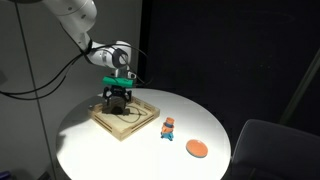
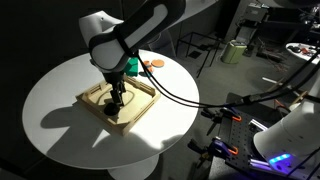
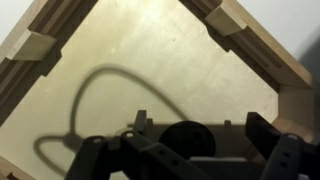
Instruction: Remove the black object from the box and put it on the table
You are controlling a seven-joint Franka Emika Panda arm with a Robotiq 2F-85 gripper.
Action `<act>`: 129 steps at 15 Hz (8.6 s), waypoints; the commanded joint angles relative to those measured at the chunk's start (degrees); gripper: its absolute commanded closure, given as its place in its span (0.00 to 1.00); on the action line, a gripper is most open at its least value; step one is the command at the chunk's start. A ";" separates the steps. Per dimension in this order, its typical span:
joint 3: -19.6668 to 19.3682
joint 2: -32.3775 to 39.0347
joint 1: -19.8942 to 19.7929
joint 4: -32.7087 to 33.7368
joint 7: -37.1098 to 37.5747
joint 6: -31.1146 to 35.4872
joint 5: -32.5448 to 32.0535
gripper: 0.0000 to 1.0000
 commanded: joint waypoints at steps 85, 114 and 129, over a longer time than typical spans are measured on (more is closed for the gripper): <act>-5.34 -34.03 -6.21 -42.77 15.23 17.15 10.26 0.93; -12.52 -26.39 -15.53 -42.85 8.90 25.81 14.41 0.93; -11.07 -19.81 -16.10 -39.20 9.36 25.60 13.43 0.24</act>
